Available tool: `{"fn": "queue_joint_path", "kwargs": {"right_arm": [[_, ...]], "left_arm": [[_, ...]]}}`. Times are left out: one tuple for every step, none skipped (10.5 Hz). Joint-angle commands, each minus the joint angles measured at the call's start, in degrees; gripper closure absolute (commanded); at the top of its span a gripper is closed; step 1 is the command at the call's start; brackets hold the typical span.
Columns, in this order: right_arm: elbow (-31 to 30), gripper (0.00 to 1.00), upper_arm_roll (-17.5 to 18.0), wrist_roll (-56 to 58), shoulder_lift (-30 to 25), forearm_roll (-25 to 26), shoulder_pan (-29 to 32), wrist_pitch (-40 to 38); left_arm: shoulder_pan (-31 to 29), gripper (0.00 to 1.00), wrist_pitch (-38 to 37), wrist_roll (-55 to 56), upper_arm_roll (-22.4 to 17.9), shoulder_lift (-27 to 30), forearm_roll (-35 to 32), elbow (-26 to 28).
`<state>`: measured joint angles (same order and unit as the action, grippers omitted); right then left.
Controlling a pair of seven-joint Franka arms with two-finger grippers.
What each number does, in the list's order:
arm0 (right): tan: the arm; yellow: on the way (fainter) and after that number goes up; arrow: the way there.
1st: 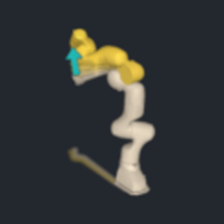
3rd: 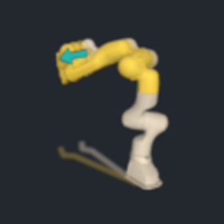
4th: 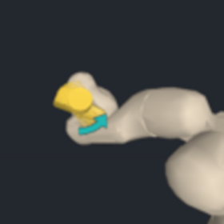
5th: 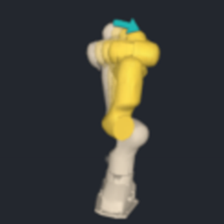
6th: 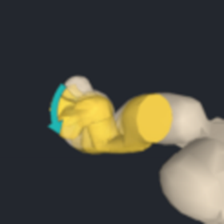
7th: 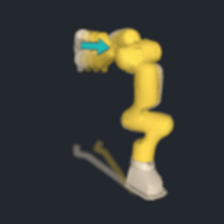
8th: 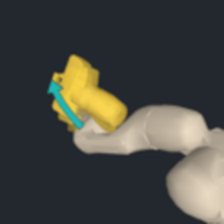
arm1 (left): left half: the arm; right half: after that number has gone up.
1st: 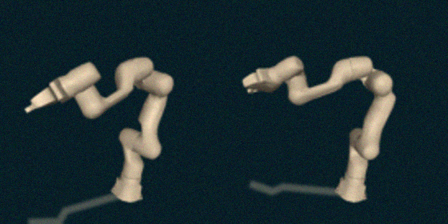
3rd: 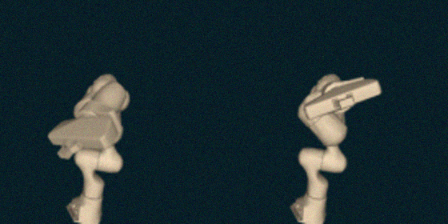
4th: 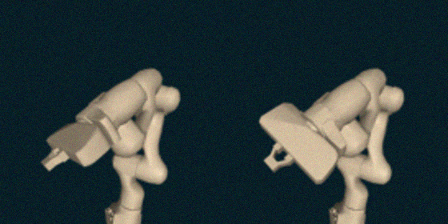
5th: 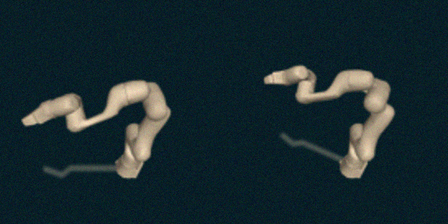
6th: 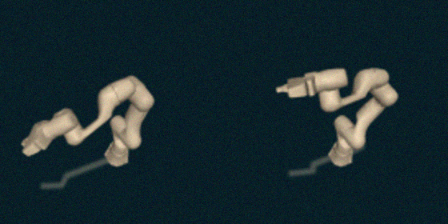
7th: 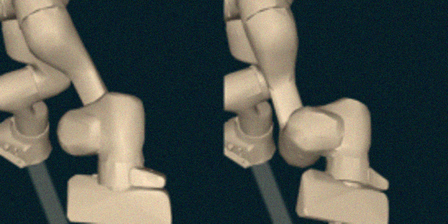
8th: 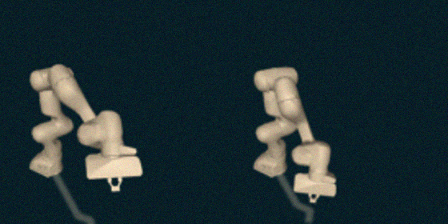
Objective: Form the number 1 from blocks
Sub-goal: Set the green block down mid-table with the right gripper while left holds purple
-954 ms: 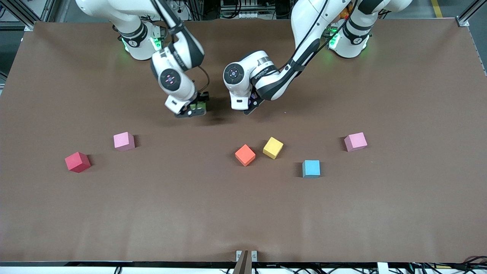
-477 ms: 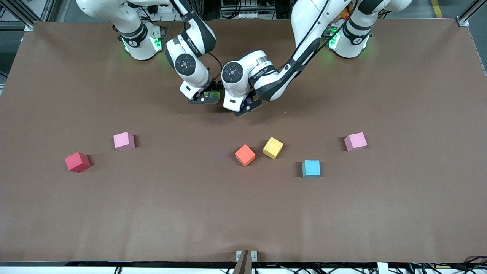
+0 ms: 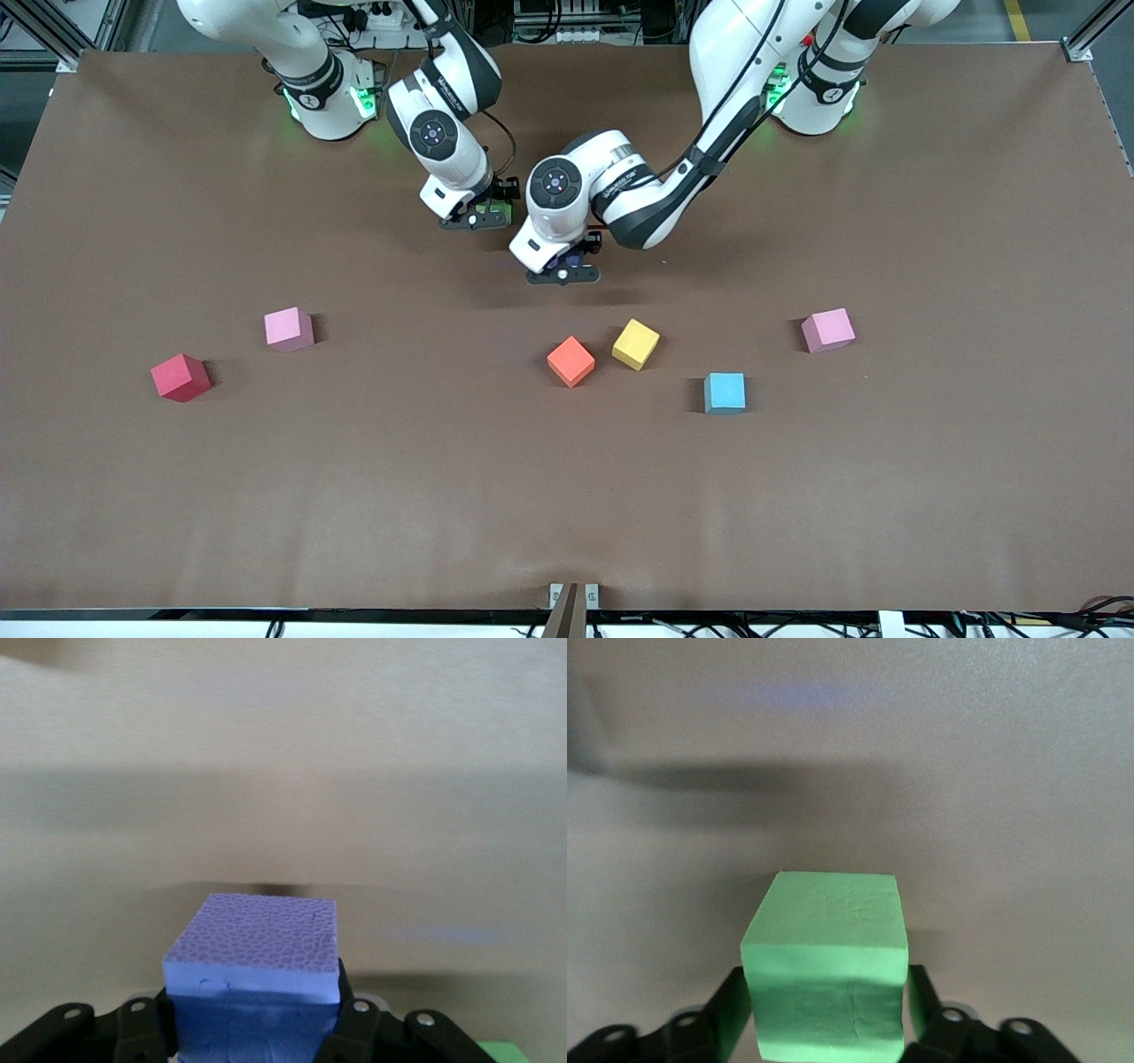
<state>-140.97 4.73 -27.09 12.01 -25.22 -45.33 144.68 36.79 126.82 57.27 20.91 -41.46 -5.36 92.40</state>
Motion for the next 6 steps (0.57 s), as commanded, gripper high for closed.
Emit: {"fn": "queue_joint_path", "kwargs": {"right_arm": [[-2.2,0.0,-0.1,-0.8,-3.8,-1.6,-0.4,0.3],[-2.3,0.0,-0.2,-0.8,-5.5,-1.5,0.2,-0.3],[-2.5,0.0,-0.2,-0.4,-7.8,-1.5,1.6,-2.5],[-4.2,0.0,-0.2,0.2,-10.2,-1.4,2.3,-3.4],[-7.1,0.0,-0.2,2.2,-13.0,-1.3,2.5,-3.1],[-9.5,0.0,-0.2,4.0,-15.3,-1.3,3.0,-3.0]], "left_arm": [[4.1,1.0,-0.1,-0.6,-0.3,-4.4,-0.4,-5.5],[5.6,1.0,-0.1,-0.6,-1.4,-4.7,-0.4,-5.7],[6.8,1.0,-0.1,-0.5,-2.3,-4.9,-0.3,-5.7],[6.8,1.0,-0.1,-0.5,-2.4,-5.1,-0.3,-5.7],[6.7,1.0,-0.1,-0.4,-2.4,-5.0,-0.2,-5.7],[6.5,1.0,-0.2,-0.2,-2.4,-4.9,-0.2,-5.7]]}}
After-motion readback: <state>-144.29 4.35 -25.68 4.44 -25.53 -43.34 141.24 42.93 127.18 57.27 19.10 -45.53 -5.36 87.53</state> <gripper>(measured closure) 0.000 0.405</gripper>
